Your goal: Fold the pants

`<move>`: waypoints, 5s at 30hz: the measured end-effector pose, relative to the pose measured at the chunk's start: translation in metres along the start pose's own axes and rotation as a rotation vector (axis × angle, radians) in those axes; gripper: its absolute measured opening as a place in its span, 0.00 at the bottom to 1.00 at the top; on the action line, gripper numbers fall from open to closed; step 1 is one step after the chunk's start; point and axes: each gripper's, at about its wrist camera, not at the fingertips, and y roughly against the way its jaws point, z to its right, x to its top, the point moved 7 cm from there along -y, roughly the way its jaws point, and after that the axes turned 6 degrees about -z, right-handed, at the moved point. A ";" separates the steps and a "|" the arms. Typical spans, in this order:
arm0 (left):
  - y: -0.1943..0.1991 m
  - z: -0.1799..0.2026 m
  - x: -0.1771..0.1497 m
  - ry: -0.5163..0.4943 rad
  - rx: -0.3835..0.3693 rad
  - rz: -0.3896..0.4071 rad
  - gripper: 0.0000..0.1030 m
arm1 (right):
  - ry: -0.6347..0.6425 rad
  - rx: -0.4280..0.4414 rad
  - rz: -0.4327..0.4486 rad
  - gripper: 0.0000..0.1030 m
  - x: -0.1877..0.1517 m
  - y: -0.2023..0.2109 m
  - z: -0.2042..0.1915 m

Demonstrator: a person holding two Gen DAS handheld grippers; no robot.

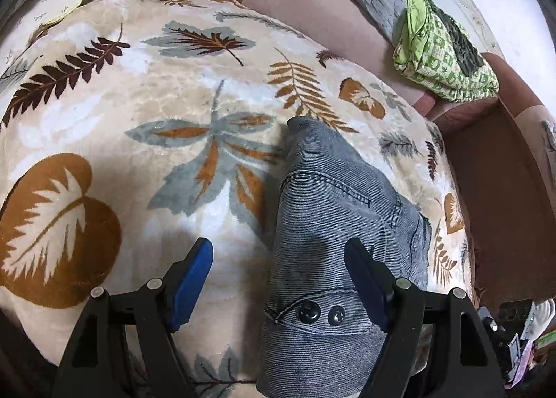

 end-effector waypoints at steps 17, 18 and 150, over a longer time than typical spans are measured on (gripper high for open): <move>-0.005 -0.011 0.004 -0.086 -0.141 -0.067 0.76 | -0.093 -0.019 -0.082 0.70 0.007 -0.022 -0.001; -0.007 -0.010 0.004 -0.087 -0.147 -0.074 0.76 | -0.087 -0.025 -0.094 0.70 0.010 -0.024 -0.003; 0.064 0.014 0.010 -0.308 0.380 0.226 0.98 | 0.652 -0.701 -0.088 1.00 0.016 -0.064 -0.130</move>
